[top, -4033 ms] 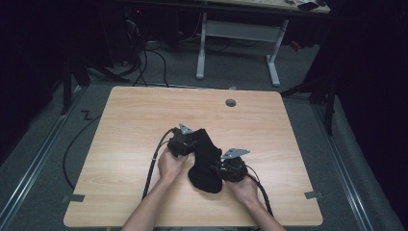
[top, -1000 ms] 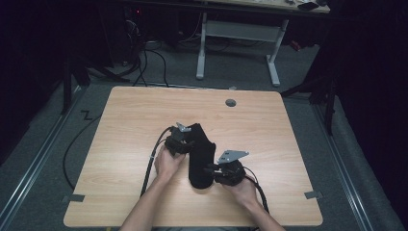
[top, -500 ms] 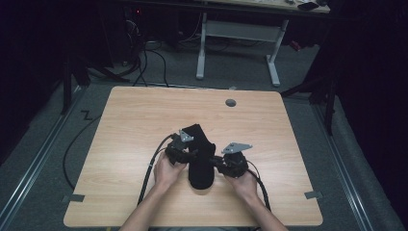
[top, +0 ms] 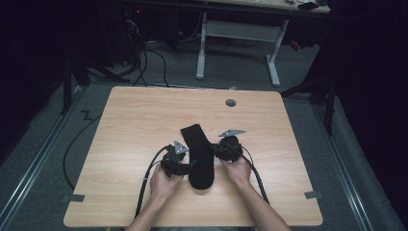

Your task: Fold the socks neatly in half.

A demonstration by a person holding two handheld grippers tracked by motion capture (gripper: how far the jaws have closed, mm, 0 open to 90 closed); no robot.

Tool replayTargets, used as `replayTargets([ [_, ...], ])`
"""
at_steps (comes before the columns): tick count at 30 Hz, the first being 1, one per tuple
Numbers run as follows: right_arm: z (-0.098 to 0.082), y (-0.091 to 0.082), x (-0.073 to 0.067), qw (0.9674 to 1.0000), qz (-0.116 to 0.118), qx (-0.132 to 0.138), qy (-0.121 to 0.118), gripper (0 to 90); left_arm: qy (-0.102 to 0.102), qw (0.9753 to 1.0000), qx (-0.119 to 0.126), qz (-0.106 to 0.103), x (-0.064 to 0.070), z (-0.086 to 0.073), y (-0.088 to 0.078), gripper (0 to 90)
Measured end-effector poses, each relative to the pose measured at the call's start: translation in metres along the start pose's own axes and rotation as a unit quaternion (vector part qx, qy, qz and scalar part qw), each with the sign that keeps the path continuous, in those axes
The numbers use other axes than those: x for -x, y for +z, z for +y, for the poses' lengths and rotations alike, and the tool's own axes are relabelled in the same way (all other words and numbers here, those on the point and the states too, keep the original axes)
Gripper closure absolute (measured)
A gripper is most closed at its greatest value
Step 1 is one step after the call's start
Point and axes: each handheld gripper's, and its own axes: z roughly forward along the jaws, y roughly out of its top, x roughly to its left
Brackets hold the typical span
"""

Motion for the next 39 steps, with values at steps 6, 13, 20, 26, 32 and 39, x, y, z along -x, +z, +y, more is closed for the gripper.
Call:
replayTargets([
  [6, 0.003, 0.008, 0.000, 1.0000, 0.006, -0.003, -0.007, 84.2, 0.012, 0.9999, -0.009, 0.000, 0.006, -0.001, 0.005, 37.2],
  [13, 0.005, 0.001, -0.004, 0.9997, 0.005, 0.012, -0.020, 88.7, 0.012, 0.9999, -0.008, 0.000, 0.007, -0.001, 0.007, 37.1],
  [20, 0.010, -0.022, -0.010, 0.9983, -0.011, 0.039, -0.043, 88.8, 0.019, 0.9998, -0.008, 0.004, 0.010, -0.001, 0.007, 37.1],
  [26, -0.003, -0.018, 0.000, 0.9990, -0.032, 0.003, -0.032, 88.6, 0.024, 0.9997, -0.007, 0.004, 0.014, 0.000, 0.009, 37.4],
  [32, -0.013, -0.007, 0.006, 0.9989, -0.035, -0.020, -0.024, 87.1, 0.029, 0.9996, 0.004, 0.005, 0.017, 0.005, 0.010, 38.7],
  [39, -0.014, -0.008, 0.000, 0.9980, -0.018, -0.027, -0.054, 82.2, 0.027, 0.9996, 0.012, 0.006, 0.015, 0.017, 0.017, 39.5],
])
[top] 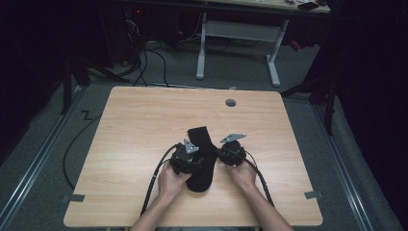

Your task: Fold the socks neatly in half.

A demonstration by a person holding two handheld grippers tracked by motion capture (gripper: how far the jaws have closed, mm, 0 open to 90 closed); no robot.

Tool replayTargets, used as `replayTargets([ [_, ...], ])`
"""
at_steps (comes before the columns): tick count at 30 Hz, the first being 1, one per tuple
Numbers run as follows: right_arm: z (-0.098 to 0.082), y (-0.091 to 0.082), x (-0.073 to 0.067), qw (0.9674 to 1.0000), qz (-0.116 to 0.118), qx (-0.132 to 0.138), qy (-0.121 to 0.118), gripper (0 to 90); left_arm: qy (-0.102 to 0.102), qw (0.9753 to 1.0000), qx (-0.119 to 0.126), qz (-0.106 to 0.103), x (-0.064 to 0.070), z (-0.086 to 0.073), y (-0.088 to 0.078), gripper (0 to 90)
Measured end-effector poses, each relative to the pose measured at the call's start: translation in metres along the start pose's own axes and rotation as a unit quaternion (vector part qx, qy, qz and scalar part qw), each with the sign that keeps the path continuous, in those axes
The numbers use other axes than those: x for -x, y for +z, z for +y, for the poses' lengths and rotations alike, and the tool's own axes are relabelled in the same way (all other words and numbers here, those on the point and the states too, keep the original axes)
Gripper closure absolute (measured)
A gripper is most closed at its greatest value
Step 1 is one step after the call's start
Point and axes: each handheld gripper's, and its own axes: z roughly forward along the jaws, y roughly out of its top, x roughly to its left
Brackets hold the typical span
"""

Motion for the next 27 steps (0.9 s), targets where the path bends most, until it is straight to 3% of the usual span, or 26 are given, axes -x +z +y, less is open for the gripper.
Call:
replayTargets([
  [3, -0.001, -0.006, 0.000, 1.0000, 0.005, 0.003, -0.006, 68.5, 0.013, 0.9998, -0.016, 0.001, 0.003, -0.004, 0.001, 39.3],
  [5, 0.000, -0.008, 0.002, 0.9999, 0.003, 0.011, -0.003, 67.5, 0.012, 0.9998, -0.013, -0.001, 0.004, -0.006, 0.001, 39.3],
  [7, 0.007, -0.016, 0.007, 0.9989, 0.007, 0.043, 0.020, 67.4, 0.010, 0.9999, -0.013, -0.003, 0.004, -0.007, 0.000, 39.5],
  [8, 0.007, -0.016, 0.007, 0.9989, 0.007, 0.043, 0.020, 67.4, 0.010, 0.9999, -0.013, -0.003, 0.004, -0.007, 0.000, 39.5],
  [12, 0.023, -0.007, 0.012, 0.9987, 0.011, 0.036, 0.035, 71.8, 0.012, 0.9998, -0.013, -0.006, 0.006, -0.008, 0.000, 39.5],
  [14, 0.034, 0.005, 0.011, 0.9989, 0.018, 0.024, 0.037, 74.0, 0.012, 0.9998, -0.010, -0.008, 0.008, -0.009, -0.001, 39.5],
  [21, 0.047, 0.029, 0.008, 0.9984, 0.020, 0.002, 0.052, 74.7, 0.009, 0.9998, -0.006, -0.015, 0.008, -0.013, -0.002, 38.9],
  [23, 0.048, 0.035, 0.009, 0.9983, 0.020, -0.006, 0.055, 78.4, 0.007, 0.9999, -0.002, -0.015, 0.008, -0.015, -0.002, 38.0],
  [25, 0.049, 0.037, 0.010, 0.9982, 0.023, -0.006, 0.055, 87.7, -0.001, 0.9998, 0.007, -0.018, 0.006, -0.017, -0.001, 37.0],
  [27, 0.050, 0.033, 0.010, 0.9987, 0.015, 0.006, 0.049, 89.4, -0.005, 0.9996, 0.021, -0.017, 0.006, -0.021, -0.001, 36.1],
])
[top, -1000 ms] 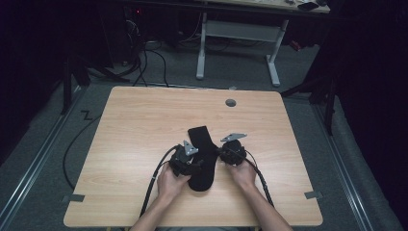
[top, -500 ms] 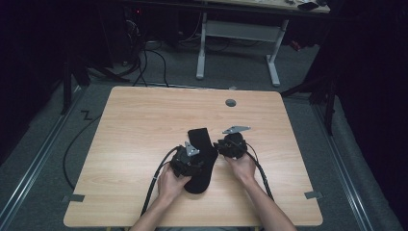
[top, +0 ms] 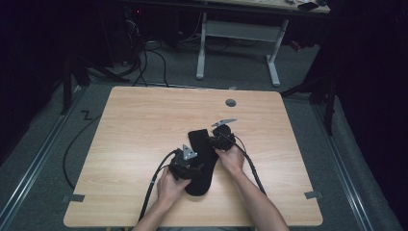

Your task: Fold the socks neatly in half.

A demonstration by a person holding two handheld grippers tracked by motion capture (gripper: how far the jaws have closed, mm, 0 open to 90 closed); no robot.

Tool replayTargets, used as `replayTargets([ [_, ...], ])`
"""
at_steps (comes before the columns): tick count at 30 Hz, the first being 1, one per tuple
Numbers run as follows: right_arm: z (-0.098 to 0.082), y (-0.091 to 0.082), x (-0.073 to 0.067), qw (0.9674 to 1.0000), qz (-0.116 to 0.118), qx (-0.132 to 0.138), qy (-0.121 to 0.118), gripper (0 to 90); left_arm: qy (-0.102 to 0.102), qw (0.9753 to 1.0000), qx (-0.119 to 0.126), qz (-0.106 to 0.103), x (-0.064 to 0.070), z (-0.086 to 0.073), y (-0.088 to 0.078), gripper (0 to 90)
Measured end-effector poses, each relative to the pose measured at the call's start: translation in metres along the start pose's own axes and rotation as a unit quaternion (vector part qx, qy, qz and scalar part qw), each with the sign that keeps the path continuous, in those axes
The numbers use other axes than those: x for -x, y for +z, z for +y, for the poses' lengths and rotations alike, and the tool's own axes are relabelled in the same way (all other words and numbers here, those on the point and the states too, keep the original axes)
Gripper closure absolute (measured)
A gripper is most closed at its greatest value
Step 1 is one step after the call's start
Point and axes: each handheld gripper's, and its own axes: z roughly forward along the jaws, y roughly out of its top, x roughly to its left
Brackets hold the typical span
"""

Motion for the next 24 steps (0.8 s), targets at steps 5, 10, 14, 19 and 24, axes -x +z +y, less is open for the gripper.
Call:
replayTargets([
  [5, 0.001, -0.010, 0.001, 0.9993, -0.018, 0.030, -0.012, 89.7, -0.001, 1.0000, 0.002, 0.004, 0.000, 0.000, 0.000, 36.1],
  [10, -0.004, -0.003, 0.006, 0.9988, -0.048, 0.006, -0.003, 88.7, -0.004, 1.0000, 0.002, 0.006, 0.001, 0.000, 0.001, 36.1],
  [14, -0.006, -0.008, 0.008, 0.9984, -0.054, 0.012, 0.010, 70.3, -0.004, 1.0000, 0.000, 0.005, 0.001, 0.001, 0.001, 36.1],
  [19, -0.017, -0.027, -0.003, 0.9989, -0.026, 0.037, -0.015, 71.2, -0.007, 0.9999, -0.014, -0.001, -0.001, 0.003, -0.002, 37.3],
  [24, -0.041, -0.036, -0.018, 0.9982, -0.012, 0.028, -0.052, 72.7, 0.000, 0.9998, -0.017, -0.004, -0.003, 0.001, -0.014, 38.1],
])
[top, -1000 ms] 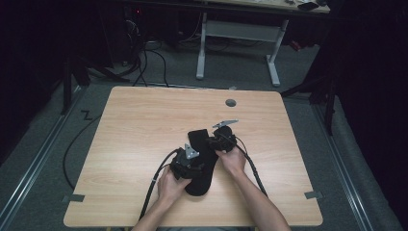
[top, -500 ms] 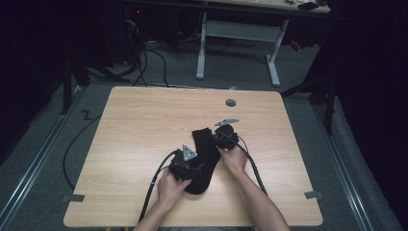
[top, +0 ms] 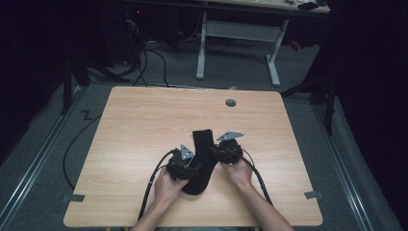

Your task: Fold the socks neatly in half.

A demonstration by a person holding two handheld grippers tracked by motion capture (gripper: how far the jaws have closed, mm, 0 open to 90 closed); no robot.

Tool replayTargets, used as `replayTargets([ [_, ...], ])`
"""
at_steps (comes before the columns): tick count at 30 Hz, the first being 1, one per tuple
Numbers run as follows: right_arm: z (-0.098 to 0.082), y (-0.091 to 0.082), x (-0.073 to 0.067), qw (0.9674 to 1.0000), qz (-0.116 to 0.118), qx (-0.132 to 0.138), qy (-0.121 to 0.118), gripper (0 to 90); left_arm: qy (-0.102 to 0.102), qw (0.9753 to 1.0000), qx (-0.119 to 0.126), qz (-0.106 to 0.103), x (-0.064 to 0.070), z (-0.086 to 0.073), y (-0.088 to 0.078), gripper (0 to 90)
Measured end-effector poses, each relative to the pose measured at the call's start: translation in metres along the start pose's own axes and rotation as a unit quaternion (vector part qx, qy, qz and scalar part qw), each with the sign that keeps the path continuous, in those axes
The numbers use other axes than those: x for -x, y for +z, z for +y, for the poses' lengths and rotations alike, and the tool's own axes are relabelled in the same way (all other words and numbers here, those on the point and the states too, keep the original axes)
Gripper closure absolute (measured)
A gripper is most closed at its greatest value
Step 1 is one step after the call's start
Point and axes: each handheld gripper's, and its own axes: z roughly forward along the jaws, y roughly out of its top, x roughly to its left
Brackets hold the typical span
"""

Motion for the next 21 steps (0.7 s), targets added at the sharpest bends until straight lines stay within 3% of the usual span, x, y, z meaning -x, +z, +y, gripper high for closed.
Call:
replayTargets([
  [3, -0.008, 0.007, 0.001, 0.9999, -0.007, -0.012, -0.006, 73.6, 0.008, 0.9999, -0.003, -0.008, 0.002, -0.006, -0.008, 38.3],
  [4, -0.009, 0.009, 0.003, 1.0000, -0.005, -0.007, 0.002, 74.2, 0.013, 0.9999, -0.006, -0.009, 0.003, -0.008, -0.011, 38.3],
  [6, -0.007, 0.012, 0.005, 0.9999, -0.013, -0.003, 0.010, 74.6, 0.022, 0.9997, -0.009, -0.005, 0.006, -0.011, -0.013, 39.0],
  [7, -0.004, 0.016, 0.007, 0.9996, -0.027, -0.004, 0.000, 74.5, 0.029, 0.9994, -0.017, 0.006, 0.006, -0.011, -0.010, 39.2],
  [14, 0.012, 0.026, 0.016, 0.9988, -0.045, -0.013, 0.013, 67.4, 0.013, 0.9998, -0.009, 0.013, -0.001, -0.001, -0.001, 39.4],
  [17, 0.011, 0.017, 0.016, 0.9992, -0.031, 0.005, 0.024, 66.4, 0.007, 1.0000, 0.000, 0.003, 0.000, -0.004, -0.007, 39.4],
  [21, 0.006, 0.010, 0.013, 0.9996, -0.026, 0.008, 0.011, 65.7, 0.010, 0.9999, -0.003, -0.006, 0.005, -0.011, -0.012, 39.0],
])
